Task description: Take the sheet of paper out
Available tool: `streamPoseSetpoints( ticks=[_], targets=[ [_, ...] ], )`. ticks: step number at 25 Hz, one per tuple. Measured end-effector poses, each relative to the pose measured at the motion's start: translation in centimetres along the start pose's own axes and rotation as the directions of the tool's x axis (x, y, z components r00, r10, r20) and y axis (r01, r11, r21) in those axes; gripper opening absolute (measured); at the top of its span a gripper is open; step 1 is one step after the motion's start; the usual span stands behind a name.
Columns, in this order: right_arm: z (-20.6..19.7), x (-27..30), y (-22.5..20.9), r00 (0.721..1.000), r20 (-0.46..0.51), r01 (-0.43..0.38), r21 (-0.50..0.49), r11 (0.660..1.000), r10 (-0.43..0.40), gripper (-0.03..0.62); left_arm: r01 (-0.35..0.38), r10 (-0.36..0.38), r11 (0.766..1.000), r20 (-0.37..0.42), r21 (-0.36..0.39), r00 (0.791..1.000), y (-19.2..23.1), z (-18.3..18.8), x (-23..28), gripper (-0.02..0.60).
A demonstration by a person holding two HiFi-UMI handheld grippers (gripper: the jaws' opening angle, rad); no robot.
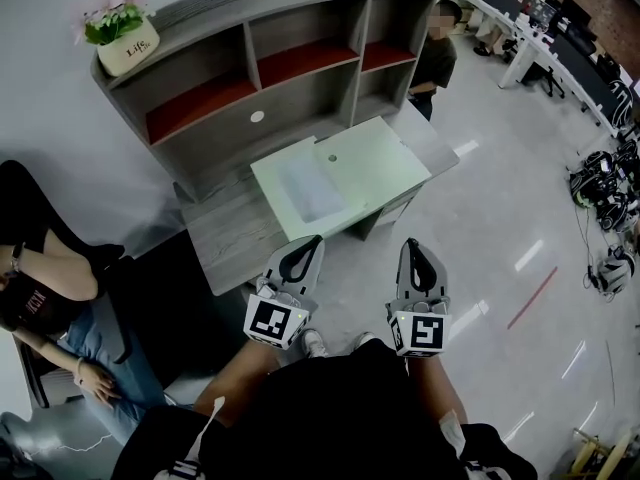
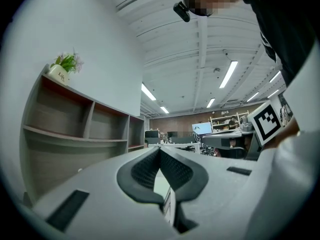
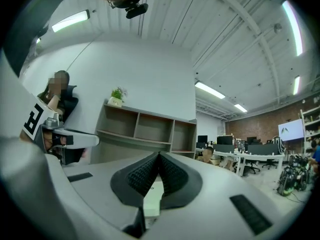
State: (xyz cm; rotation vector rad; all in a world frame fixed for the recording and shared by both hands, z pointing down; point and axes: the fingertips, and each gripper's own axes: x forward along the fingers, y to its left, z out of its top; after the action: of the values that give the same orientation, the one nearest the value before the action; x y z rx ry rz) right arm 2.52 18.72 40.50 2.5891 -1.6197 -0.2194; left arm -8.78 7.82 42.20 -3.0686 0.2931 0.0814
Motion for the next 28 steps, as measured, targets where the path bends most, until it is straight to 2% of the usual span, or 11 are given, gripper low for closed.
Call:
streamPoseSetpoints(
  ticks=[3, 7, 10, 13, 17, 20, 24, 28],
  targets=[
    [0.1, 0.1, -0.3, 1.0, -0.004, 0.022, -0.015, 1.0, -0.022, 0.021, 0.002, -0.002, 1.0, 0.018, 0.0, 1.0, 0.6, 0.4, -0.1, 0.005],
    [-0.1, 0.4, -1.0, 0.999, 0.002, 0.033, -0.012, 0.999, -0.033, 0.021, -0.007, 0.006, 0.999, -0.025, -0.035, 1.0, 0.8, -0.3, 0.2, 0.006],
    [0.1, 1.2, -1.2, 1.0, 0.019, 0.021, -0.006, 1.0, -0.021, 0.021, -0.004, 0.003, 1.0, -0.03, -0.019, 1.0, 0.8, -0.5, 1.0, 0.005],
    [-0.2, 2.3, -1.6, 1.0, 0.023, 0.002, -0.009, 1.0, -0.002, 0.021, -0.005, 0.005, 1.0, -0.026, 0.005, 1.0, 1.0, -0.7, 2.1, 0.005],
    [-1.0, 4.5, -2.3, 0.999, 0.01, -0.032, 0.0, 0.999, 0.032, 0.021, -0.039, 0.038, 0.999, -0.063, -0.018, 0.997, 1.8, -1.4, 3.8, 0.006],
    [-1.6, 6.3, -2.8, 0.998, 0.0, -0.069, -0.001, 0.998, 0.069, 0.021, -0.046, 0.046, 0.999, -0.032, 0.009, 0.998, 2.3, -1.4, 5.4, 0.006],
    [-2.0, 8.8, -4.1, 0.993, 0.001, -0.114, 0.011, 0.993, 0.114, 0.021, -0.093, 0.091, 0.996, -0.076, -0.017, 0.993, 2.8, -1.8, 7.6, 0.005],
    [-2.9, 10.9, -5.6, 0.987, -0.001, -0.159, 0.011, 0.987, 0.159, 0.021, -0.121, 0.121, 0.993, -0.074, 0.002, 0.99, 3.1, -2.1, 9.9, 0.006]
  ],
)
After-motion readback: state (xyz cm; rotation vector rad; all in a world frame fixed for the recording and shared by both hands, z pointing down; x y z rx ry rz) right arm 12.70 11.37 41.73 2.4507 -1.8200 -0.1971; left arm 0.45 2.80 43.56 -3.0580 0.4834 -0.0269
